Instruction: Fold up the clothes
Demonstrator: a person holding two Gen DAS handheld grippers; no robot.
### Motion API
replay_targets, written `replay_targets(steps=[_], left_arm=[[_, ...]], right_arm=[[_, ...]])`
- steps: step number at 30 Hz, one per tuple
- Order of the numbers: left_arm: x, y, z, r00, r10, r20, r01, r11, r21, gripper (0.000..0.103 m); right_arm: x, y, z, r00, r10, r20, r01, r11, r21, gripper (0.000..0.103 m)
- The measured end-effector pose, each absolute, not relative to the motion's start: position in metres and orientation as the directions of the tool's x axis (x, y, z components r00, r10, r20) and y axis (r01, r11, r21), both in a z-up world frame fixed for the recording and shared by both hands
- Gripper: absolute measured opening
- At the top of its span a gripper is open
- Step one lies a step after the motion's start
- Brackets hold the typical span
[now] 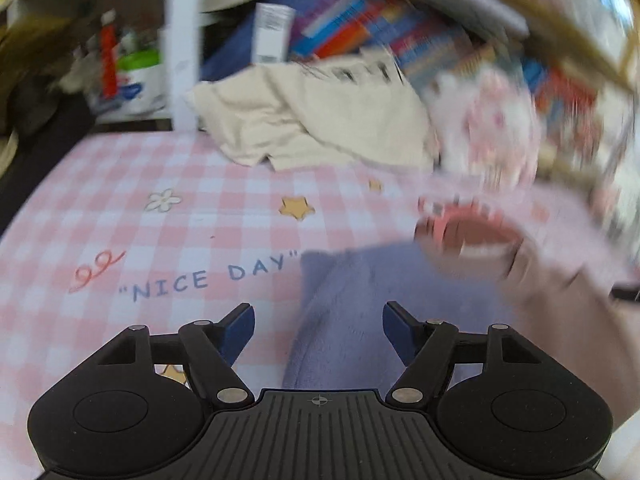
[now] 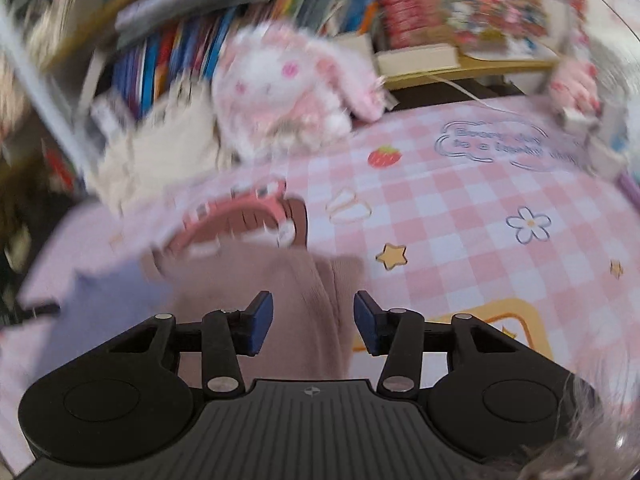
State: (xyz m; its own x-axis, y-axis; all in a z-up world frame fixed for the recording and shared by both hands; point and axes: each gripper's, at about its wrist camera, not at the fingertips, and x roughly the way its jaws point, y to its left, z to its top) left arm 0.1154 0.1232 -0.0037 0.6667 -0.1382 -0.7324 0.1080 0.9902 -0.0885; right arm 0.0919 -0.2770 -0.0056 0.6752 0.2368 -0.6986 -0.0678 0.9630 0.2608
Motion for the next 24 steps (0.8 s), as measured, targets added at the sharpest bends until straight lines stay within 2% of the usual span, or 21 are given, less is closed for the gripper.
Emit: replay_targets(steps=[1,2,3,4,8,10,13,15,17,21,24], left_arm=[[0.118,0.119,-0.008,0.658,-0.127,-0.742,0.109,0.991,-0.073,0.046],[0.120,0.116,-0.013,0.650,-0.118,-0.751,0.108,0.992,-0.062,0.030],[0.120,0.115,-0.013,0.654,-0.110,-0.749,0.101,0.993,-0.058,0.009],[0.119,0.115,-0.013,0.660,-0.103,-0.744,0.093,0.994,-0.055,0.004],[0.106,0.127,-0.003,0.728,-0.125,-0.674,0.031,0.988,-0.150,0.004],[0.115,0.130,-0.014,0.685,-0.121,-0.719,0.011,0.988,-0.156,0.005],[0.125,0.129,-0.022,0.672,-0.109,-0.733,0.003,0.989,-0.145,0.006],[0.128,0.131,-0.022,0.668,-0.100,-0.737,-0.014,0.989,-0.147,0.015],[0.127,0.134,-0.021,0.668,-0.085,-0.740,-0.036,0.989,-0.145,0.018],[0.119,0.138,-0.015,0.676,-0.041,-0.736,-0.085,0.987,-0.133,0.044],[0.103,0.137,-0.007,0.686,-0.059,-0.725,-0.071,0.987,-0.147,0.047]], right_arm=[[0.095,-0.273,-0.011,0.661,0.224,-0.716,-0.075,0.969,0.234,0.033],[0.098,-0.272,-0.016,0.648,0.222,-0.729,-0.079,0.971,0.226,0.017],[0.099,-0.272,-0.018,0.634,0.228,-0.739,-0.083,0.970,0.228,0.007],[0.099,-0.273,-0.018,0.630,0.232,-0.741,-0.086,0.969,0.230,0.007],[0.077,-0.279,0.004,0.725,0.226,-0.651,-0.081,0.966,0.246,0.007],[0.082,-0.282,-0.005,0.704,0.218,-0.676,-0.060,0.967,0.249,0.007],[0.095,-0.286,-0.029,0.640,0.221,-0.736,-0.019,0.962,0.273,0.007],[0.097,-0.291,-0.030,0.640,0.238,-0.731,-0.009,0.953,0.303,0.007],[0.098,-0.293,-0.030,0.634,0.249,-0.733,-0.009,0.949,0.314,0.009],[0.091,-0.300,-0.019,0.642,0.252,-0.724,0.018,0.939,0.343,0.022],[0.078,-0.307,-0.013,0.639,0.288,-0.714,0.025,0.919,0.394,0.034]])
